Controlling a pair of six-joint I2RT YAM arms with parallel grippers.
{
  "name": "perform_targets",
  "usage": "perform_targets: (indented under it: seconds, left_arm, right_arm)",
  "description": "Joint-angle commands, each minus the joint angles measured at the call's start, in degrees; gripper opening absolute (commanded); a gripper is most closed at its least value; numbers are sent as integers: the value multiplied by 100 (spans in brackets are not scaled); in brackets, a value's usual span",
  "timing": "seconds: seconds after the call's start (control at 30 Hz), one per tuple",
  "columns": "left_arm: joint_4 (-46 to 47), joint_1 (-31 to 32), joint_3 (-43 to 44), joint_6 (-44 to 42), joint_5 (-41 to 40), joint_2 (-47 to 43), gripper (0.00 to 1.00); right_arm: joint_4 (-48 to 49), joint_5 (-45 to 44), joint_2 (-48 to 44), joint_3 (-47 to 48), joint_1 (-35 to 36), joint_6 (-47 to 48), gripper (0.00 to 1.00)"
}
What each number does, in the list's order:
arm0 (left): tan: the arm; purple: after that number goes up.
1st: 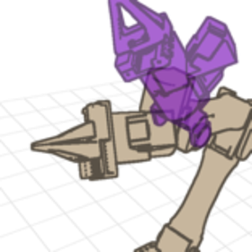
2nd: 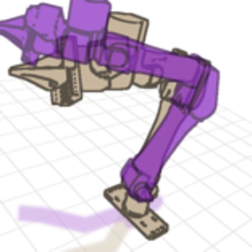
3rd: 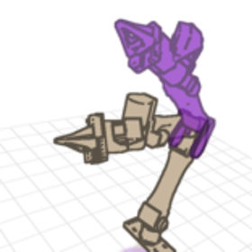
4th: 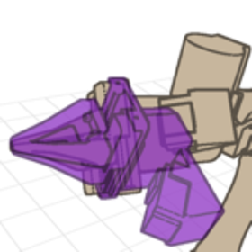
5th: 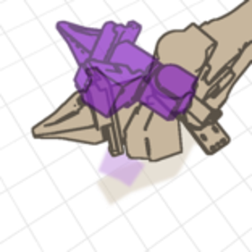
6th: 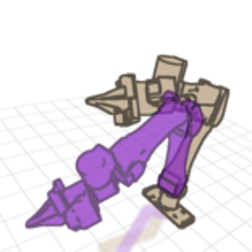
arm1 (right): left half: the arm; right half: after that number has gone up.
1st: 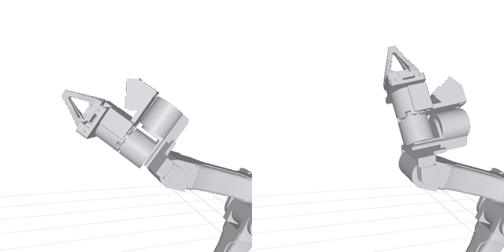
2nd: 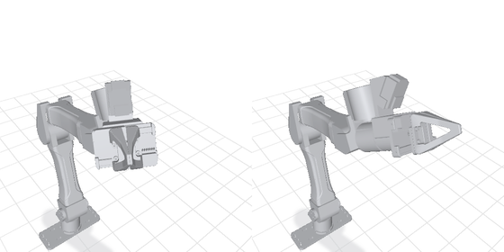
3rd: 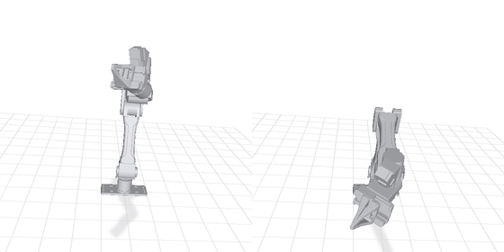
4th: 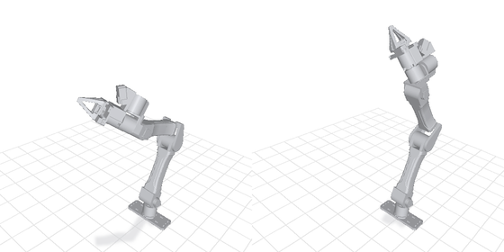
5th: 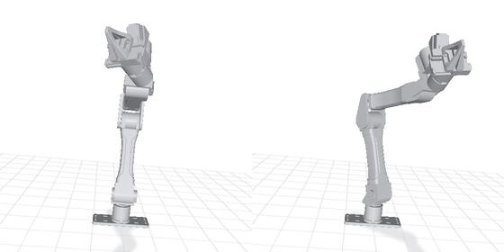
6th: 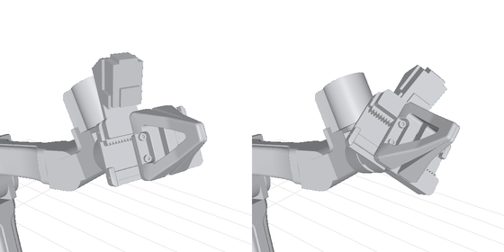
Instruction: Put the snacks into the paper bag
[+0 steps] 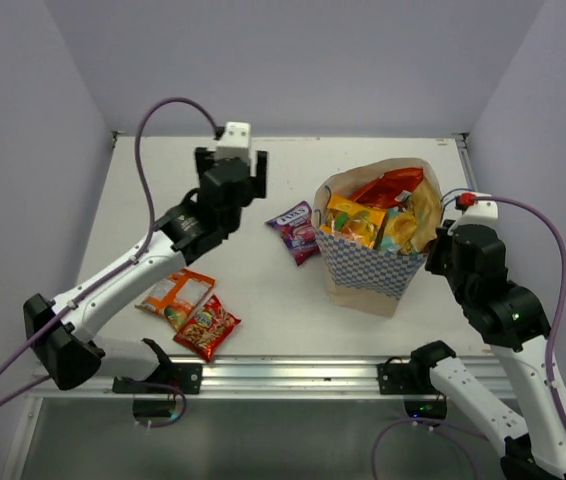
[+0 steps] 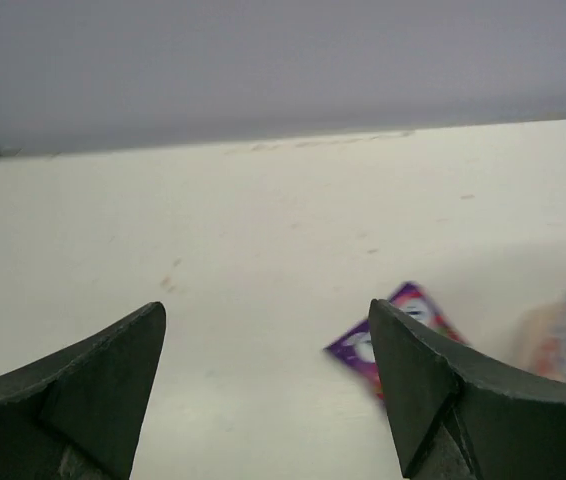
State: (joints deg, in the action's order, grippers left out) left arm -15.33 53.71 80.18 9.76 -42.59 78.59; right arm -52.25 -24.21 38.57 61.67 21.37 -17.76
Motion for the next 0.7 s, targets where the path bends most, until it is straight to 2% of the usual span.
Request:
perform_targets:
  seconds: [0.0,0.03,0.1,0.17,0.2,0.23,0.27,0.53,0.67]
  left_arm:
    - [232,-1352,-1248,1028,902,-527,86]
    - [302,-1442,-1738,1219,849,-589,86]
    - [67,-1609,-2040,1641,472,-678,86]
    - [-711,-1715,-2226,2318,165,-626,88]
    - [-891,-1802,-2305,2424,-28,-530,90]
    - [-1093,-1829,-2410,2713,-91,-459,100]
    - [-1443,-1864,-2480,2837,-109,-389,100]
    - [-1894,-1908,-3376,3830,329,-265,100]
    - [-1754,-1908,-3711,4034,672,-89,100]
  right_arm:
    - [92,136,2,12,26,53,0]
    - [92,136,2,12,26,53,0]
    - [92,109,10,29,26,53,0]
    - [83,109,11,29,26,53,0]
    - [83,109,11,29,26,62,0]
    - [83,118,11,29,26,62,0]
    - [92,135,19,29,26,71,0]
    - [92,179,-42,21,26,62,0]
    - [110,250,-42,29,34,62,0]
